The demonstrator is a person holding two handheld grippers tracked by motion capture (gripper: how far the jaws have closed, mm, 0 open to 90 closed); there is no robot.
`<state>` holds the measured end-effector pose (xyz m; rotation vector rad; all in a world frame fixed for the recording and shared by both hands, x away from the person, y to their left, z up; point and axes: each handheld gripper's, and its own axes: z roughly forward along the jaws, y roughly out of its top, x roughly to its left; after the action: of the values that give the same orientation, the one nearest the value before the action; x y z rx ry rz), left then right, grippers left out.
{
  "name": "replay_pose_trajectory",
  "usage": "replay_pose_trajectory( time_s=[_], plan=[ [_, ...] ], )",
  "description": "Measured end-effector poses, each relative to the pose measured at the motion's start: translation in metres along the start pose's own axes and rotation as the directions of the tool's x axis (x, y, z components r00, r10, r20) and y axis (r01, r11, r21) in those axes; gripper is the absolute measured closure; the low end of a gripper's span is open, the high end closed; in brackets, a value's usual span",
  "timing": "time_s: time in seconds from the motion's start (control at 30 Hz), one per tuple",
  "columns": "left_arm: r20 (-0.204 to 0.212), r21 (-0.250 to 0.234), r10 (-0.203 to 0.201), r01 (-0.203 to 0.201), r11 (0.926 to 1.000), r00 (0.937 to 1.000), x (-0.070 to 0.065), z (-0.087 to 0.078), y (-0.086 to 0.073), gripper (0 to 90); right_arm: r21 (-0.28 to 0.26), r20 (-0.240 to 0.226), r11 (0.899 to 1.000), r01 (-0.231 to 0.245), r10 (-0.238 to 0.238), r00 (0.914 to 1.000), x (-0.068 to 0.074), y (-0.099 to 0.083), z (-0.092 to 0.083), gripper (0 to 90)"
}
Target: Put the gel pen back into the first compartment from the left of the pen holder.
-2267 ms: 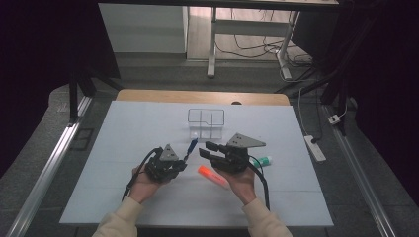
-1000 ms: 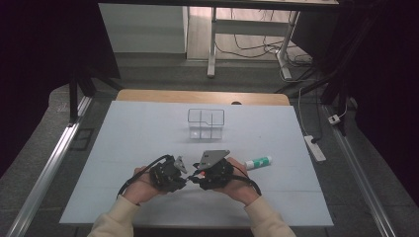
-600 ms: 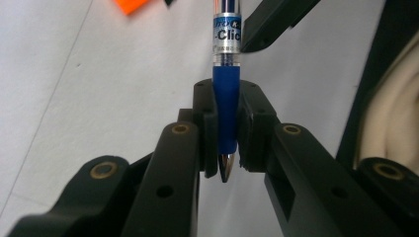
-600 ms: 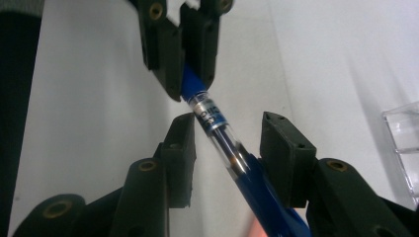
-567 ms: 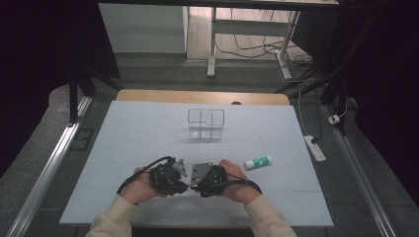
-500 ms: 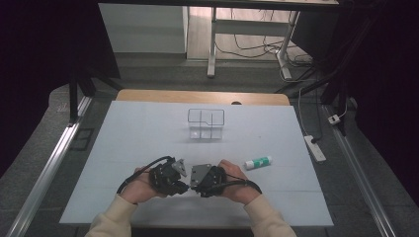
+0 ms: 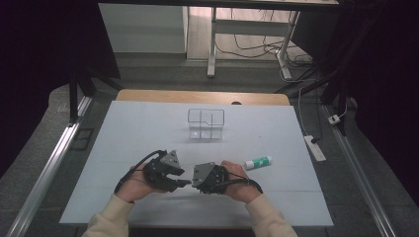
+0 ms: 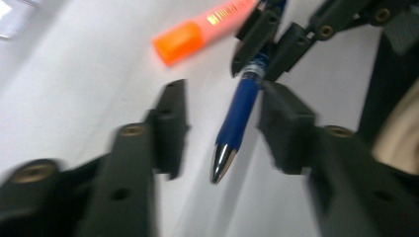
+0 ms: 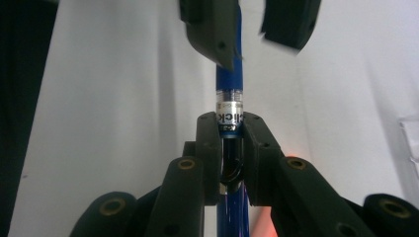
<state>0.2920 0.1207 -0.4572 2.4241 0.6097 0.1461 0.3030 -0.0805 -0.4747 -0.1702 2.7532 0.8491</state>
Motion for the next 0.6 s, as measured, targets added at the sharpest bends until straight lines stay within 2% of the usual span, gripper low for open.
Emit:
replay_pose_trajectory(
  time_s=[0.1,0.17,0.27,0.3,0.33,0.37,0.4,0.43,0.47,0.5,0.6],
  plan=[
    [-0.060,-0.053,-0.048,0.045,0.9976,0.9970,0.002,-0.002,-0.002,33.0,-0.033,0.009,0.999,-0.031,0.031,0.9995,-0.004,-0.004,-0.003,79.2],
    [-0.078,-0.085,-0.077,0.070,0.9939,0.9940,0.004,-0.005,-0.005,29.4,-0.062,0.018,0.996,-0.062,0.063,0.9979,-0.008,-0.007,-0.005,79.1],
    [-0.093,-0.148,-0.137,0.122,0.9814,0.9863,0.009,-0.011,-0.011,26.5,-0.097,0.026,0.986,-0.135,0.138,0.9900,-0.012,-0.013,-0.010,79.2],
    [-0.083,-0.166,-0.149,0.134,0.9769,0.9853,0.010,-0.013,-0.014,26.3,-0.135,0.037,0.976,-0.173,0.179,0.9831,-0.016,-0.017,-0.014,79.2],
    [-0.079,-0.180,-0.161,0.145,0.9730,0.9837,0.011,-0.014,-0.015,26.3,-0.135,0.037,0.976,-0.173,0.179,0.9831,-0.016,-0.017,-0.014,79.2],
    [-0.084,-0.192,-0.176,0.158,0.9686,0.9808,0.012,-0.015,-0.019,26.2,-0.150,0.040,0.971,-0.186,0.194,0.9801,-0.017,-0.018,-0.015,79.2],
    [-0.087,-0.194,-0.185,0.166,0.9669,0.9788,0.013,-0.015,-0.021,26.0,-0.197,0.050,0.953,-0.231,0.245,0.9683,-0.021,-0.022,-0.019,79.2],
    [-0.088,-0.193,-0.193,0.173,0.9659,0.9773,0.014,-0.015,-0.024,26.0,-0.197,0.050,0.953,-0.231,0.245,0.9683,-0.021,-0.022,-0.019,79.2],
    [-0.091,-0.194,-0.200,0.179,0.9644,0.9757,0.014,-0.015,-0.027,26.0,-0.242,0.053,0.931,-0.272,0.293,0.9547,-0.025,-0.027,-0.023,79.2],
    [-0.093,-0.196,-0.209,0.188,0.9624,0.9735,0.015,-0.014,-0.030,26.0,-0.242,0.053,0.931,-0.272,0.293,0.9547,-0.025,-0.027,-0.023,79.2],
    [-0.106,-0.197,-0.228,0.204,0.9589,0.9678,0.016,-0.012,-0.041,26.0,-0.297,0.060,0.898,-0.325,0.357,0.9323,-0.031,-0.032,-0.028,79.2]
  ],
)
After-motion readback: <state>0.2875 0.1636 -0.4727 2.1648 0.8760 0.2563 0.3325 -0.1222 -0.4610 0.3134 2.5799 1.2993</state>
